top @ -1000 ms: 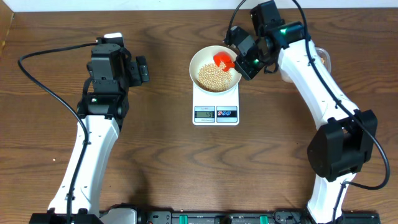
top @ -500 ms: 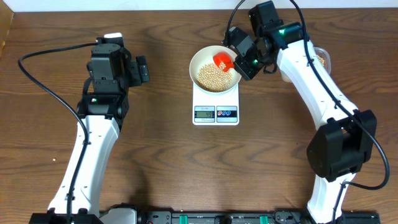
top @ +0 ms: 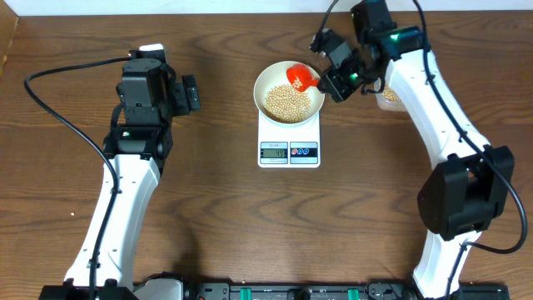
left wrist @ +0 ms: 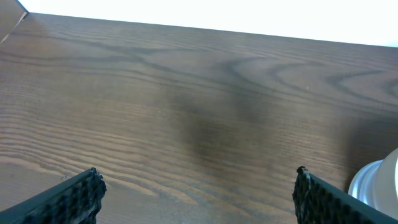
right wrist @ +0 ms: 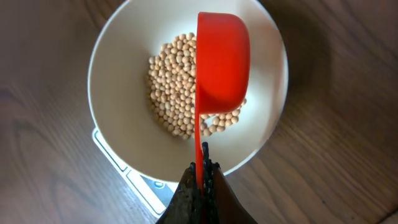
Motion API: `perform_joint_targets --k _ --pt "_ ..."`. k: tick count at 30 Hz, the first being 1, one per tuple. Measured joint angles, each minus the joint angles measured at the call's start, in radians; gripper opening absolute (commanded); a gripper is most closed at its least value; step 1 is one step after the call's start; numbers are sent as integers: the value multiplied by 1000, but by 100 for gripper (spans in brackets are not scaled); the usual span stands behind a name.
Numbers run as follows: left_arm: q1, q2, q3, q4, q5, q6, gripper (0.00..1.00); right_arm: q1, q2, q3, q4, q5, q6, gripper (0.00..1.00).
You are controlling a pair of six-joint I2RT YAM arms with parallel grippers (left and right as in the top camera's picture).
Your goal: Scoop item into bowl and weigh 50g on scale
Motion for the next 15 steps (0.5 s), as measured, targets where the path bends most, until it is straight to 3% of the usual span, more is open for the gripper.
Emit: perform_joint_targets --k 15 --pt "0 0 0 0 0 0 99 -54 0 0 0 -134 22 1"
